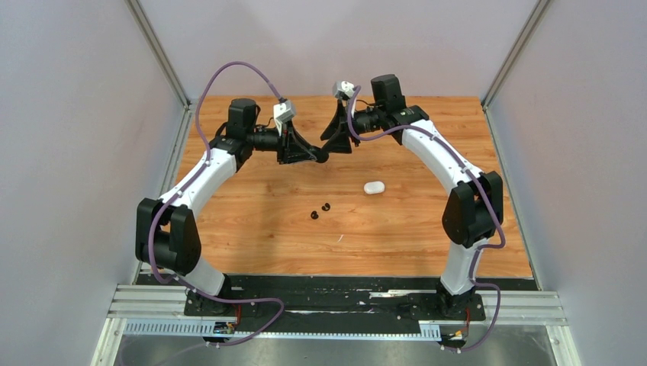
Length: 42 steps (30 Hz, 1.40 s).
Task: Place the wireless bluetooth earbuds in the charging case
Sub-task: Open the charging case.
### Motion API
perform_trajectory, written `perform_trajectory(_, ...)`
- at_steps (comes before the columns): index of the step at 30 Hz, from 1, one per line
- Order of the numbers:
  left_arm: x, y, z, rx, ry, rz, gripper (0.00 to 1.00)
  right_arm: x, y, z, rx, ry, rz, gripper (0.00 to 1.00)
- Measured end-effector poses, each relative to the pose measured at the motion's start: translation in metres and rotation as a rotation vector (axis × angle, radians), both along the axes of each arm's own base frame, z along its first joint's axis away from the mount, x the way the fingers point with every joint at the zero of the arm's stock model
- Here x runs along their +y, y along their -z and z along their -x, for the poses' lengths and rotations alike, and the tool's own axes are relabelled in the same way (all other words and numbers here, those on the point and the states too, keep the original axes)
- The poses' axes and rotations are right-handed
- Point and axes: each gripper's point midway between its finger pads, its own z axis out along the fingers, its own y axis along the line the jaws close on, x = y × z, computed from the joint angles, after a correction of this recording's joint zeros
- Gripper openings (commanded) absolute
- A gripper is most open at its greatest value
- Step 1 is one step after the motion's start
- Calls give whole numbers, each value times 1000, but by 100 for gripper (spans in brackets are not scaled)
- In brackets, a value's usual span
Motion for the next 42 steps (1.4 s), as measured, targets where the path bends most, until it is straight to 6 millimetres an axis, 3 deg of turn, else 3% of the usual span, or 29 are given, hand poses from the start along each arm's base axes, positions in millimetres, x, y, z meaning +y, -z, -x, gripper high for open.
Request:
perform_trajectory(6, 1, -1, -8, -25, -34, -8, 0, 1, 7, 0, 51, 2, 8, 55)
perform_trajectory(12, -1, -9, -15, -46, -57, 12, 0, 1, 7, 0, 70, 6, 10, 37)
perform_trajectory(14, -2, -12, -17, -47, -62, 21, 1, 1, 7, 0, 71, 8, 10, 27)
perform_trajectory(15, -2, -13, -17, -44, -63, 23, 4, 1, 7, 0, 70, 10, 10, 19)
perform_trajectory(16, -2, -14, -17, -42, -64, 26, 15, 1, 7, -1, 68, 10, 9, 11)
perform_trajectory(17, -2, -14, -18, -40, -67, 28, 22, 1, 7, -1, 64, 6, 7, 6)
perform_trajectory(19, -2, -15, -17, -24, -69, 31, 46, 1, 6, -1, 58, 0, 1, 2)
perform_trajectory(22, -2, -14, -18, -18, -77, 30, 52, 1, 6, -2, 56, 5, 3, 1)
perform_trajectory(30, 0, -3, -13, 40, -78, 2, 43, 1, 8, -3, 59, 15, 11, 0)
perform_trajectory(33, 0, -1, -14, 52, -79, -1, 30, 1, 8, -2, 60, 14, 11, 0)
perform_trajectory(34, 0, -1, -14, 55, -77, 0, 22, 1, 8, -3, 59, 14, 11, 4)
perform_trajectory(37, -1, -1, -14, 65, -69, 6, 9, 1, 8, -3, 58, 14, 11, 30)
perform_trajectory(39, -1, -1, -14, 63, -65, 9, 1, 1, 9, -4, 63, 21, 14, 37)
perform_trajectory(42, -1, 0, -15, 60, -61, 9, 0, 1, 10, -10, 76, 62, 29, 42)
